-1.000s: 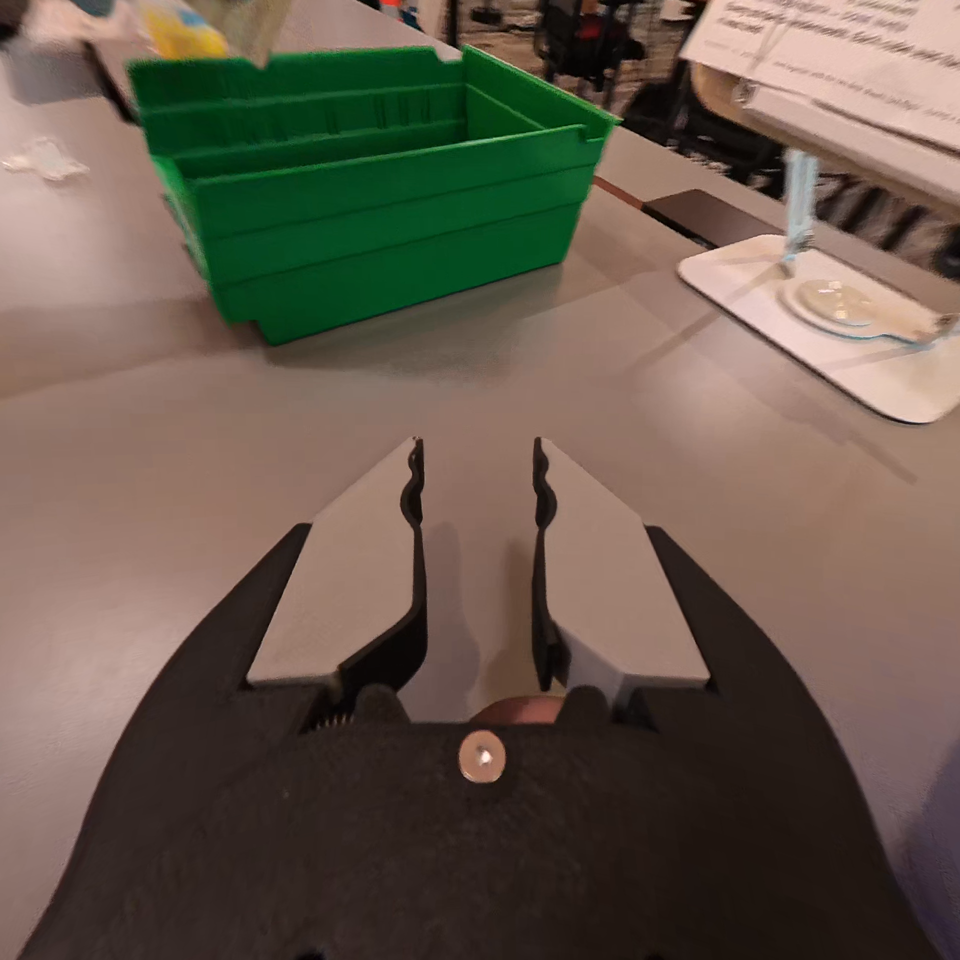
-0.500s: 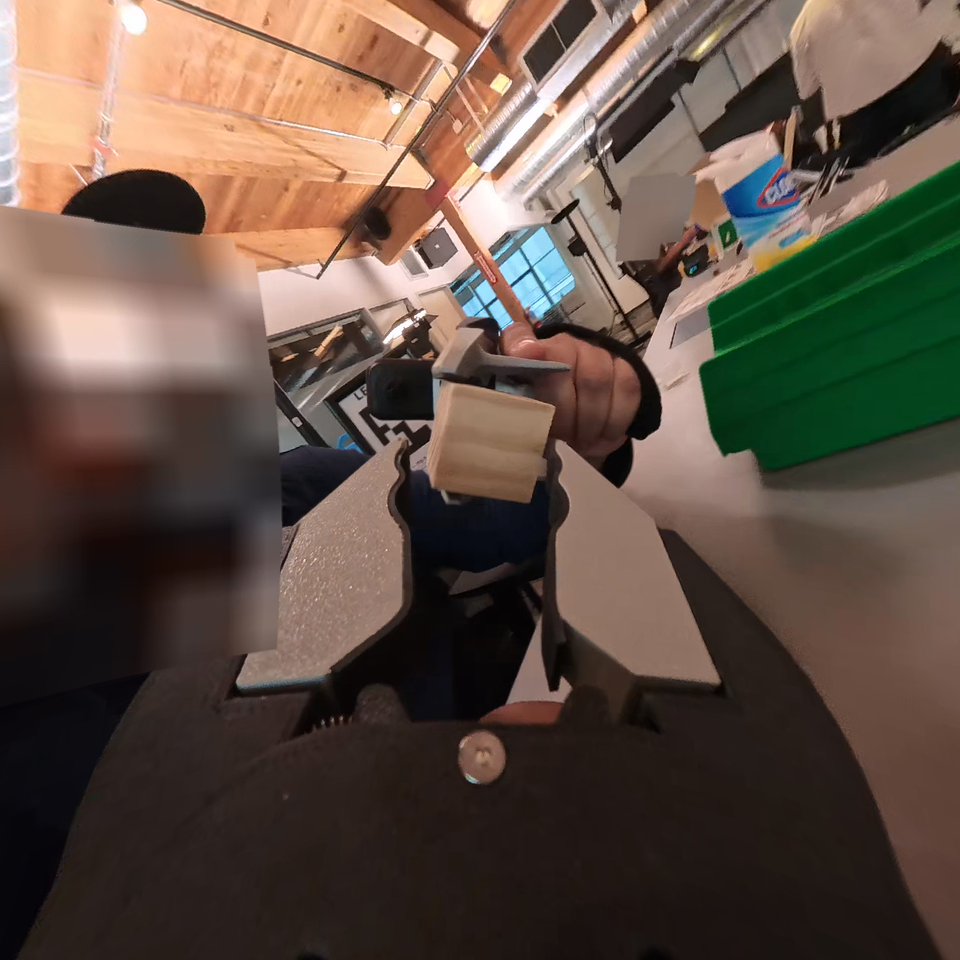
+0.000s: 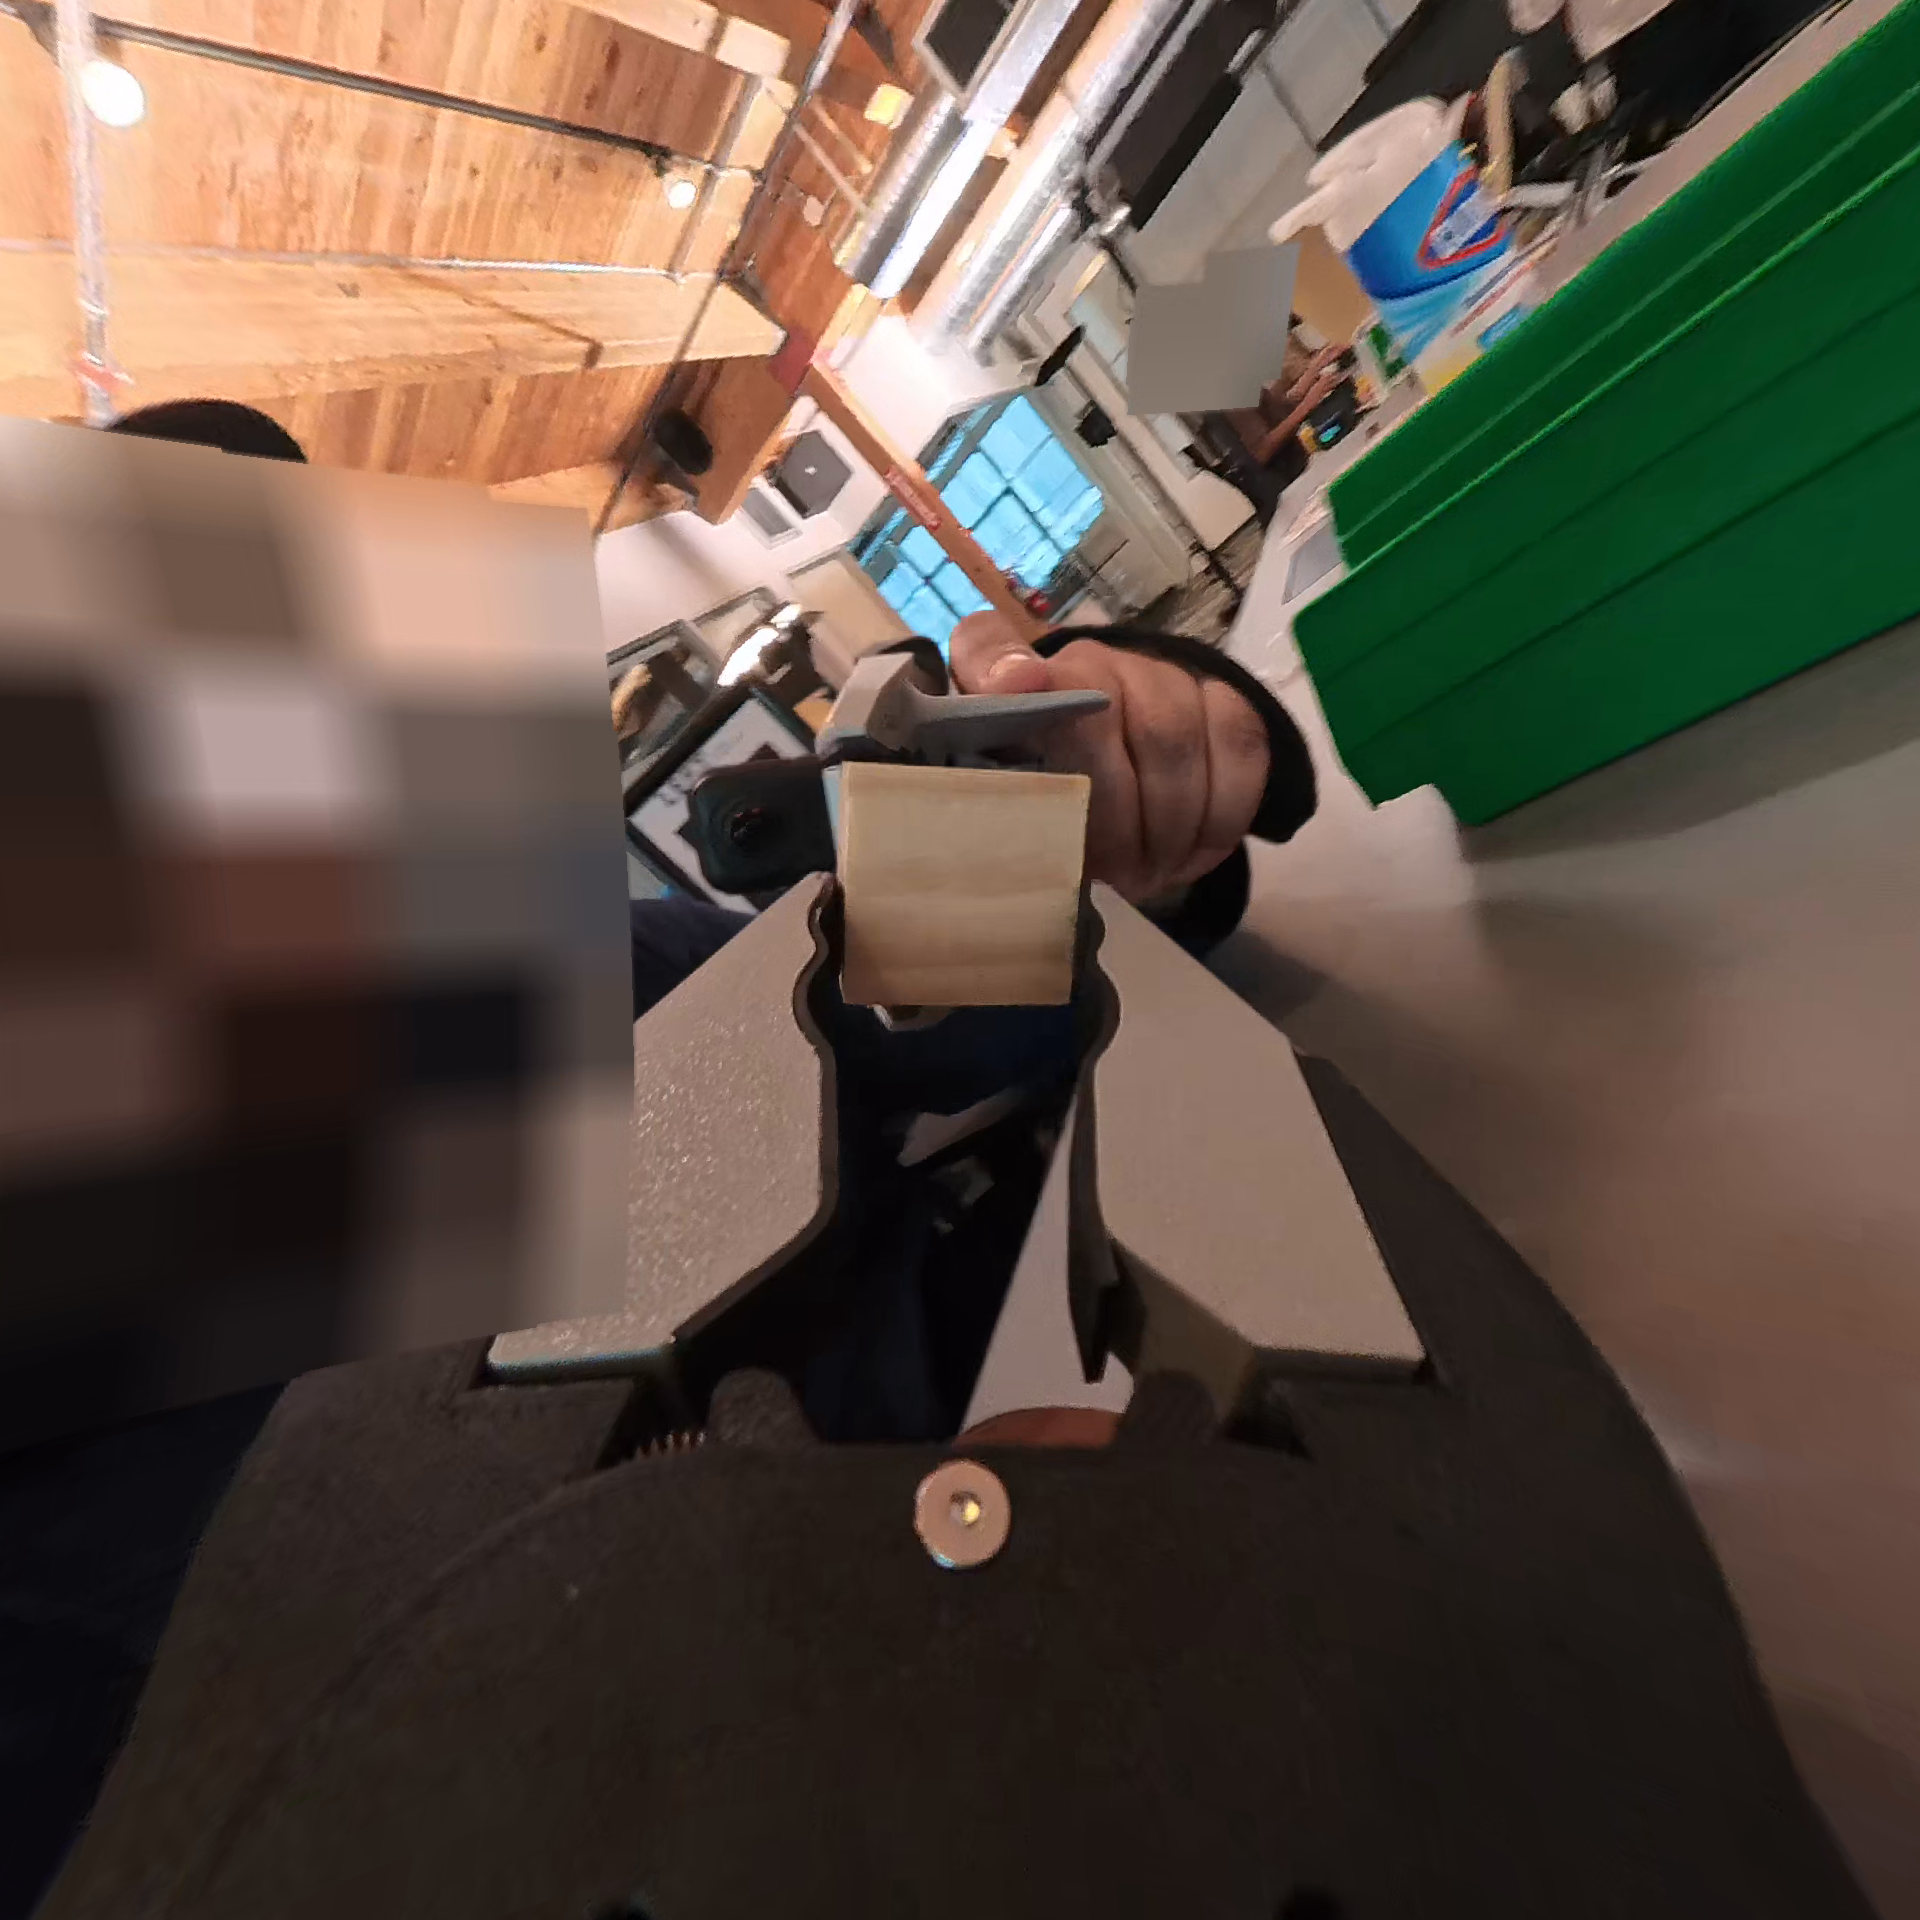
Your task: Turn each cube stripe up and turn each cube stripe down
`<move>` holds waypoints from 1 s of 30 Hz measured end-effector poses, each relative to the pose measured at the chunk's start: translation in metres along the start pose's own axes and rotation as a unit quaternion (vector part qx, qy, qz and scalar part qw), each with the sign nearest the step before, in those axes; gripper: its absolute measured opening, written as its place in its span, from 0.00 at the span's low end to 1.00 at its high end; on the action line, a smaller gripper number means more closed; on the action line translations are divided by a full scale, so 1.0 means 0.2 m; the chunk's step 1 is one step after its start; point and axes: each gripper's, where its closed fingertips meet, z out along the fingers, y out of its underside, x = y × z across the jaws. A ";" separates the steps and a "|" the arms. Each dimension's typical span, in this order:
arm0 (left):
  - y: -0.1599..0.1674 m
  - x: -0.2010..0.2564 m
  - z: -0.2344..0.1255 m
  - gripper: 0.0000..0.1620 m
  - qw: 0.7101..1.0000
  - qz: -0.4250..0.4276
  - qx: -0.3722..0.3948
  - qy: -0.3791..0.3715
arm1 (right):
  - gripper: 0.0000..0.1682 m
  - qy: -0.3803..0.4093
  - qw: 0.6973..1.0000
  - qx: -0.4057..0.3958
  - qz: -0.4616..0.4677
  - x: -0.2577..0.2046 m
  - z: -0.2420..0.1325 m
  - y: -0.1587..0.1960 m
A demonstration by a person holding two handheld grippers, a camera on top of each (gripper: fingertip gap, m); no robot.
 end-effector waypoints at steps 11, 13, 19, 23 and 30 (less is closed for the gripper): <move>0.11 -0.12 -0.03 0.22 0.991 -0.129 -0.008 -0.037 | 0.25 0.252 0.941 0.062 -0.217 0.08 -0.19 -0.19; 0.13 -0.13 -0.03 0.16 0.990 -0.136 -0.013 -0.044 | 0.25 0.302 0.908 0.083 -0.280 -0.02 -0.24 -0.25; 0.31 -0.10 0.03 0.00 0.981 -0.156 -0.104 -0.044 | 0.25 0.596 0.719 0.129 -0.334 -0.30 -0.84 -0.57; 0.39 -0.07 0.05 0.00 0.975 -0.165 -0.143 -0.044 | 0.25 0.747 0.626 0.066 -0.215 -0.13 -1.48 -0.63; 0.43 -0.08 0.04 0.00 0.974 -0.153 -0.162 -0.050 | 0.25 0.839 0.538 -0.074 -0.001 0.38 -2.17 -0.42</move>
